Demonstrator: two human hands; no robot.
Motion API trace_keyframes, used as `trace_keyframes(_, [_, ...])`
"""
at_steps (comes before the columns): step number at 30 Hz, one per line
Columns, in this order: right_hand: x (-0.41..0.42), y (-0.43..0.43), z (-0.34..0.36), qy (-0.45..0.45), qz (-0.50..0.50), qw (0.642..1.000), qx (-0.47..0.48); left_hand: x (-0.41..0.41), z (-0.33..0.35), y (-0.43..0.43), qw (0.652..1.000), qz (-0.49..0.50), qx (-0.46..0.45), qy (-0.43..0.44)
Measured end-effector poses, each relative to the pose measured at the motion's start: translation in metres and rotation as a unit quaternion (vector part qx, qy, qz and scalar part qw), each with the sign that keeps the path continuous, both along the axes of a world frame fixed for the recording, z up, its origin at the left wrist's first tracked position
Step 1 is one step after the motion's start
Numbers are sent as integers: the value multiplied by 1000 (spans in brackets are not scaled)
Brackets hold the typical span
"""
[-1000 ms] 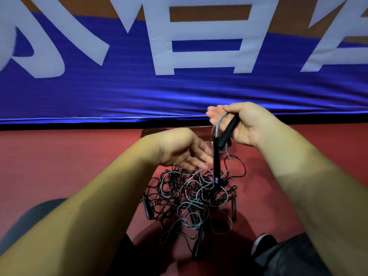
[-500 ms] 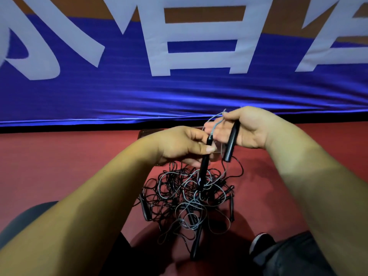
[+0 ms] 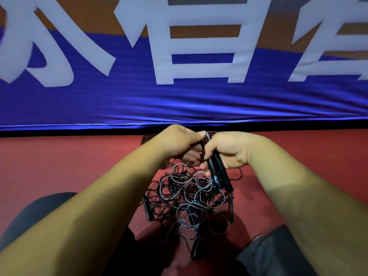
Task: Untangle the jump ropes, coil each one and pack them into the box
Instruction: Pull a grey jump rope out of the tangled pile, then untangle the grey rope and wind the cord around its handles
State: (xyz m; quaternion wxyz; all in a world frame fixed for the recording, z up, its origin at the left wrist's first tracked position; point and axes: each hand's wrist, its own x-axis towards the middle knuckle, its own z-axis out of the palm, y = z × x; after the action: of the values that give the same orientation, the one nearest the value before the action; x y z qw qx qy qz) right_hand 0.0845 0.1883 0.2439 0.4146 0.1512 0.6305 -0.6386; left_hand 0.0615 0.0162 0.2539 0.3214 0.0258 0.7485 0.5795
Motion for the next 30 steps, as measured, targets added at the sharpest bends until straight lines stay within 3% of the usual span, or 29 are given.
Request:
trace_keyframes(3, [16, -10, 2, -3, 16, 1000, 4, 11, 14, -15, 990, -21, -92, 100])
trace_keyframes(6, [34, -18, 0, -4, 26, 1000, 11, 17, 11, -40, 946, -78, -181, 258])
trace_keyframes(8, [45, -23, 2, -3, 40, 999, 6, 26, 8, -53, 925, -159, -181, 294])
trace_keyframes(10, [54, -29, 7, 2, 40, 999, 0, 36, 9, -56, 925, -182, -154, 295])
trace_keyframes(16, [68, -50, 22, 9, 47, 999, 13, 59, 9, -54, 913, -95, -191, 348])
trace_keyframes(22, [74, -74, 33, 116, -3, 992, 39, 66, 16, -59, 909, 49, -219, 352])
trace_keyframes(27, [64, -86, 24, 272, -12, 942, 195, 58, 15, -73, 896, 156, -221, 352])
trace_keyframes(30, [58, -87, 21, 370, 34, 853, 366, 52, 15, -79, 896, 177, -223, 341])
